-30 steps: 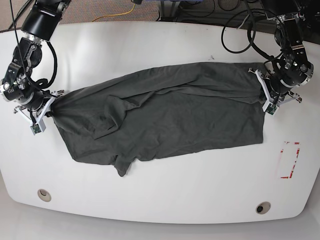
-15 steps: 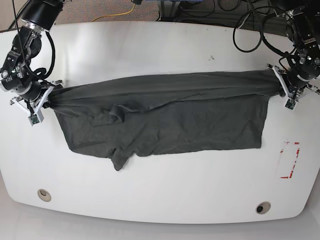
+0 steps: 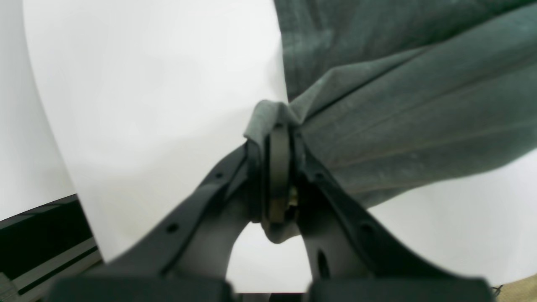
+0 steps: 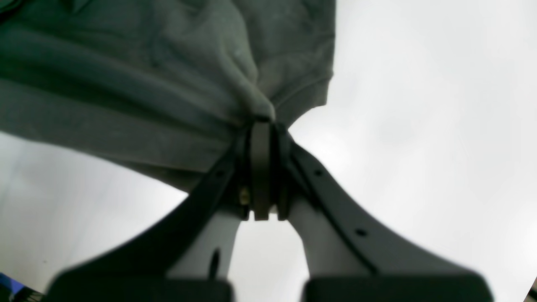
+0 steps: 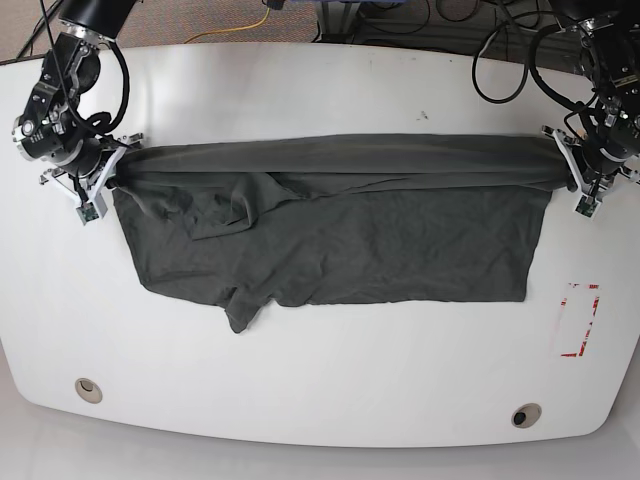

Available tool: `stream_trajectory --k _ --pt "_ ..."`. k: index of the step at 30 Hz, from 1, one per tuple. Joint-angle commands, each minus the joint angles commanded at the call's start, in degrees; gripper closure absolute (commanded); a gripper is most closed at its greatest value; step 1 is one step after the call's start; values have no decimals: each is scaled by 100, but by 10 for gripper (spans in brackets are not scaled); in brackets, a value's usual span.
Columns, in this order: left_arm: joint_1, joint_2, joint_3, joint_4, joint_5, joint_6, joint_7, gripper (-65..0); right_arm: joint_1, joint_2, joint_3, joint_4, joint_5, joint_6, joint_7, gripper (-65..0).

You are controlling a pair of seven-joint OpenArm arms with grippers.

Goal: Layout the t-shirt on the table in an organized manner, then fold the t-shirt properly
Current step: 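Lift both held corners and pull them apart to stretch the shirt edge, then lower the edge, release with the right gripper and regrasp nearby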

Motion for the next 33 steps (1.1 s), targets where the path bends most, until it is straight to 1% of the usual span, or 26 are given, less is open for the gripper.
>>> stream_trajectory --k 3,5,7,8,10,11,12,13,14,15,16,17,19,20,22,23,27,29,33 --pt "9 -9 0 -35 0 0 0 -6 -141 0 0 132 0 0 0 -2" --pt "26 -18 0 -79 0 0 0 -17 -202 0 0 185 0 0 0 -2" --pt "79 -70 0 -79 0 0 0 -56 -264 0 9 211 0 0 0 -3" --pt "105 -123 9 -79 -9 0 0 -103 -325 0 9 220 0 0 0 -13" --pt "105 -141 9 -79 -9 0 0 -158 -387 0 9 220 0 0 0 -32" --pt "114 -141 9 -79 -9 0 0 -204 -431 0 9 220 0 0 0 -54" --pt "114 -141 9 -79 -9 0 -9 -221 -448 0 9 220 0 0 0 -65" --pt "114 -141 0 -79 -9 0 -9 -247 -492 0 9 220 0 0 0 -94" --pt "114 -149 0 -79 0 0 -9 -260 -563 0 9 220 0 0 0 -127" --pt "114 -158 0 -79 0 0 -9 -261 -580 0 9 220 0 0 0 -141" --pt "114 -202 0 -79 0 0 -9 -261 -651 0 9 229 0 0 0 -174" --pt "114 -237 0 -79 0 0 -9 -261 -686 0 9 229 0 0 0 -190" --pt "114 -299 9 -79 0 0 -9 -262 -800 0 9 325 0 0 0 -247" --pt "114 -299 9 -88 0 0 -9 -264 -844 0 9 360 0 0 0 -262" --pt "123 -308 9 -88 0 0 -9 -286 -958 0 9 466 0 0 0 -289" --pt "123 -360 9 -88 0 0 0 -312 -1020 0 9 527 0 0 0 -301" --pt "114 -545 -18 -79 0 0 0 -410 -1099 0 9 747 0 0 -9 -312" --pt "97 -554 -18 -53 0 0 0 -431 -1125 26 9 897 0 0 -18 -312" --pt "62 -677 -18 -26 -26 0 0 -435 -1108 62 79 1011 0 0 -18 -312"
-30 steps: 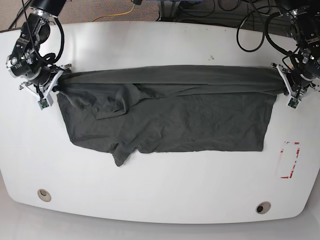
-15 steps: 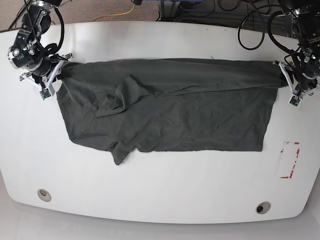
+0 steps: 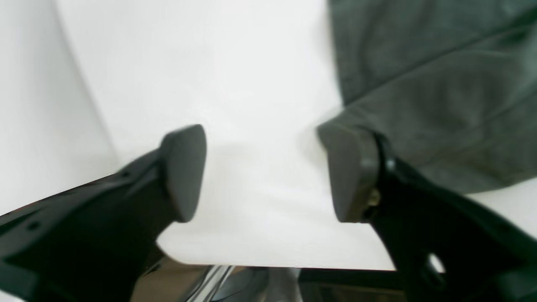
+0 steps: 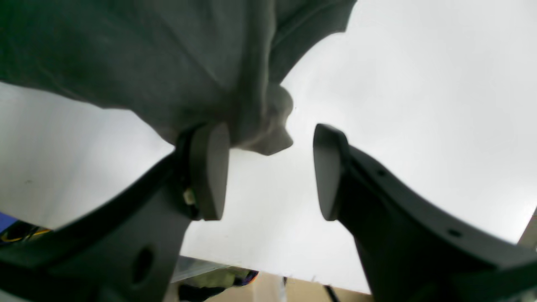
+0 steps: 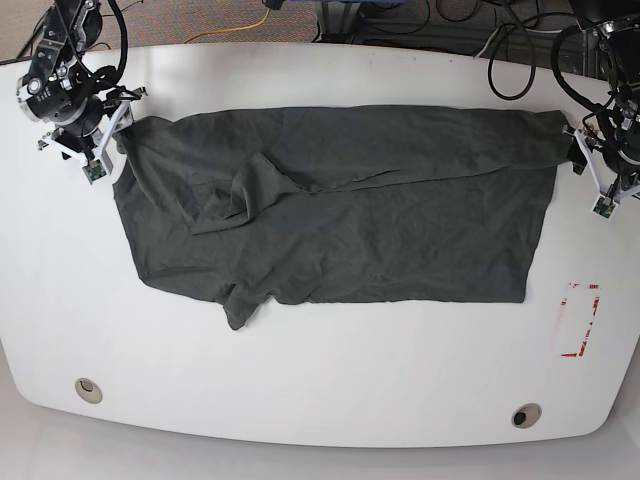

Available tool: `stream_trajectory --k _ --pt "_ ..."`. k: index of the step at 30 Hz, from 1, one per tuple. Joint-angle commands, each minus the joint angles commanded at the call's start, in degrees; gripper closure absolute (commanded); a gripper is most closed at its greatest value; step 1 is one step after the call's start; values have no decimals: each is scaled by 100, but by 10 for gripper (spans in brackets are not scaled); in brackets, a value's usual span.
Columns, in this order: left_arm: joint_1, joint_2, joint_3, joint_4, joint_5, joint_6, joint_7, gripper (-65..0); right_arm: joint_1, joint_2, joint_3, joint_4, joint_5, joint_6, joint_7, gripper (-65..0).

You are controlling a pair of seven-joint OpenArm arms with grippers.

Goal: Layout the t-shirt on the table in an organized manner, then fold the t-shirt properly
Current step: 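Lower the edge, release with the right gripper and regrasp nearby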

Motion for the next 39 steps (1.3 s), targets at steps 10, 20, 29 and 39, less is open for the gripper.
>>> stream_trajectory --k 10,20,29,39 --pt "-571 123 185 0 -9 0 -9 -435 721 -70 185 -255 9 0 0 -314" --pt "-642 264 527 -26 18 0 -9 -433 1767 -220 -519 -1257 -9 0 0 -314" --pt "-633 264 633 -53 18 0 -9 -433 2382 -387 -1143 -2057 -53 0 176 -314" --pt "-633 264 633 -53 18 0 -9 -433 2716 -211 -1284 -3473 -62 0 844 -314"
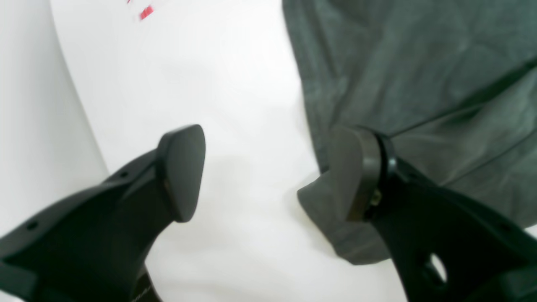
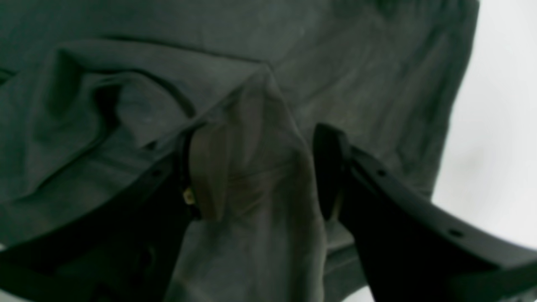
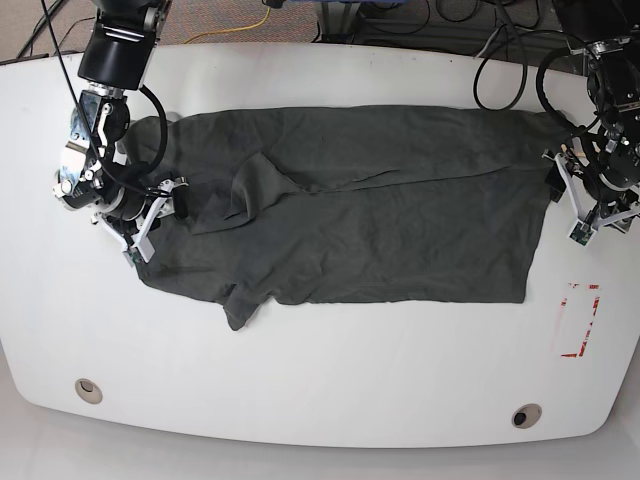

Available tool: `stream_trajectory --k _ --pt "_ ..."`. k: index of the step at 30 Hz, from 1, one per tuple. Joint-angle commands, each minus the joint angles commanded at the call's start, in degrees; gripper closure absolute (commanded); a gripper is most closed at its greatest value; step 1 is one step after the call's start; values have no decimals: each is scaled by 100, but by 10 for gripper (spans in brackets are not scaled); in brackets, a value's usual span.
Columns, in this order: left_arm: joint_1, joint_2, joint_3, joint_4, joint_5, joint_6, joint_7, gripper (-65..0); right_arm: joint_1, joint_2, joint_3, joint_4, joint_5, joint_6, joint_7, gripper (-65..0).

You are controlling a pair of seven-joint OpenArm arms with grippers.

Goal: Layout the t-shirt on the table in an organized manner, then fold the t-shirt properly
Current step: 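Lower the edge, release with the right gripper and regrasp nearby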

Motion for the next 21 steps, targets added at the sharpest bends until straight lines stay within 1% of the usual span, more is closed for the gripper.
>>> stream_trajectory --k 4,16,17,18,20,21 --pt "0 0 0 0 9 0 0 -433 -18 88 0 -185 9 0 167 -314" --pt "-9 0 18 -105 9 0 -9 -433 -281 167 9 -97 62 0 167 -300" --pt "-18 0 18 -132 9 0 -9 -433 -290 167 9 -70 62 0 167 -292" --pt "-18 0 18 -176 9 0 -18 -433 -334 158 18 -18 62 0 167 -266" --pt "-26 0 18 -237 9 0 -18 -433 -396 158 18 53 62 0 167 -206" --pt "-26 0 18 -255 9 0 -18 -433 -422 158 18 97 62 0 167 -160"
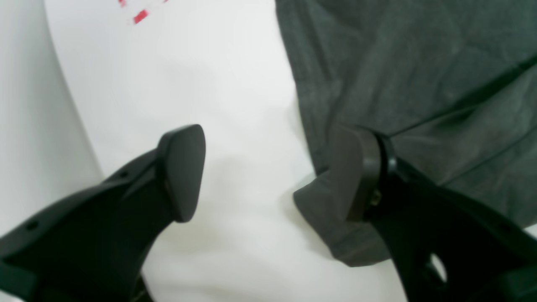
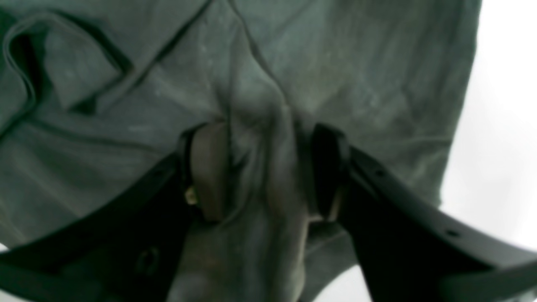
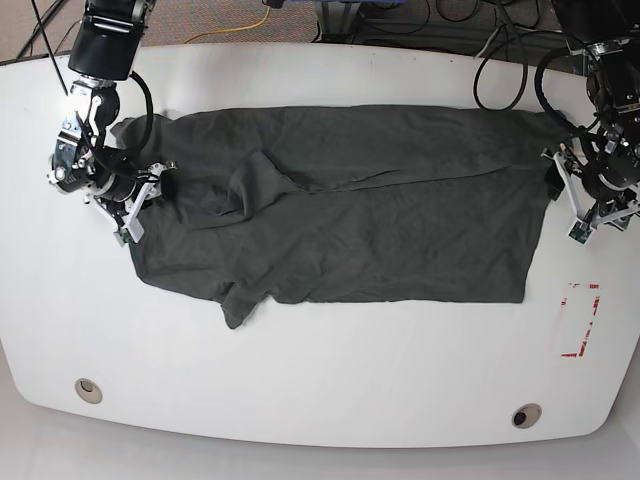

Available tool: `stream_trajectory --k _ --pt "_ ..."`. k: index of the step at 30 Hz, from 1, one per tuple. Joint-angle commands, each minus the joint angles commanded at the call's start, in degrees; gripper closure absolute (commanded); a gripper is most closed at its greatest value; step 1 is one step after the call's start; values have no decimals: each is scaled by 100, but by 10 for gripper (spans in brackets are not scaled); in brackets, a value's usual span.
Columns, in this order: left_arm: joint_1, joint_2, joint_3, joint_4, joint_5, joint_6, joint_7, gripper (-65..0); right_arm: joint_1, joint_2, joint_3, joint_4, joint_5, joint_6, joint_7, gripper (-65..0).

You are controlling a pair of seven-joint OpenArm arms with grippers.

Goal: Layout the t-shirt on the table in an organized manner, then fold the t-shirt properly
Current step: 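Lower the edge, release with the right gripper and regrasp nearby, then pull both held corners outward and lay the shirt edge flat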

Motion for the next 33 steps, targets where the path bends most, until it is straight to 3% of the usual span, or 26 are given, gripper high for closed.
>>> stream_trajectory --k 3,5,11,24,33 --pt "0 0 0 -9 0 0 0 -433 -44 0 -9 97 0 0 0 -49" --pt "0 0 0 -9 0 0 0 -433 -53 0 -9 132 0 0 -9 -13" --pt "0 0 0 -9 -9 0 0 -433 -70 0 -9 413 0 0 -70 -8" --pt "0 0 0 -18 -9 0 0 -433 -431 -26 35 2110 0 0 -1178 -6" --pt "0 0 0 -18 -9 0 0 -433 -1108 -457 589 2998 0 0 -1732 -5"
